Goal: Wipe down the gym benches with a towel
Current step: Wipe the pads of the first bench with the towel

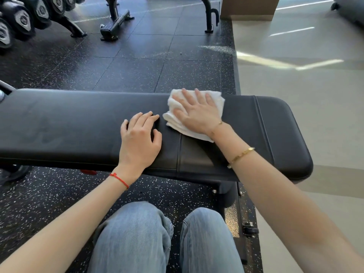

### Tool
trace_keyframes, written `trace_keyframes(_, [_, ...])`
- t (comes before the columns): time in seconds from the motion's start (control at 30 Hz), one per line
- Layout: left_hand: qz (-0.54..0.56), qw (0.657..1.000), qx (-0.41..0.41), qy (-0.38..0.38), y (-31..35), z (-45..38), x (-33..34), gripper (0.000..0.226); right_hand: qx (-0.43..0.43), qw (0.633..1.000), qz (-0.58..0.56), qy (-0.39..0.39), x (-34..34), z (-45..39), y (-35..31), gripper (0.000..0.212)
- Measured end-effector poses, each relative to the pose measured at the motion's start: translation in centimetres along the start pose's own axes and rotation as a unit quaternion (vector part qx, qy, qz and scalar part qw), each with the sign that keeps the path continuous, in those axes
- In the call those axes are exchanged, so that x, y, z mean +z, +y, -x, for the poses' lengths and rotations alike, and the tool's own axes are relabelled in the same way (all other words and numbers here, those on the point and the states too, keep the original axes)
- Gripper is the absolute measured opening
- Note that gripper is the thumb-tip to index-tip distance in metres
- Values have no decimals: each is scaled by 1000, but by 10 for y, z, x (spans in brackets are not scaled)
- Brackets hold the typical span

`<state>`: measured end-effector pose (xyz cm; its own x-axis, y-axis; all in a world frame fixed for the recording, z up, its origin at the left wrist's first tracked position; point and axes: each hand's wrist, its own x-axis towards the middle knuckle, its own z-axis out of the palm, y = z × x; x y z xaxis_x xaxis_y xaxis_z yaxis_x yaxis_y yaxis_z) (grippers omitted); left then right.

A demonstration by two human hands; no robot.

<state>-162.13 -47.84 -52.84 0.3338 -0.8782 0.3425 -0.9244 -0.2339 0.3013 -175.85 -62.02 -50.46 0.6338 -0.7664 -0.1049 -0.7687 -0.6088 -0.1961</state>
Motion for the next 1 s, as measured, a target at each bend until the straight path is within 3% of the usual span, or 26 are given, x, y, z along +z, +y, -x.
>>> trace_keyframes(0.2, [1, 1000, 3, 1, -2, 1, 1, 41, -97, 994, -5, 52, 12, 44, 19, 52])
trace_keyframes(0.5, [4, 1000, -6, 9, 0, 0, 1, 41, 3, 1000, -19, 8, -4, -15, 7, 55])
trace_keyframes(0.73, [8, 1000, 0, 7, -2, 2, 3, 41, -104, 993, -6, 48, 14, 73, 19, 58])
trace_keyframes(1.0, [10, 1000, 0, 6, 0, 1, 1, 41, 65, 998, 2, 17, -4, 3, 27, 61])
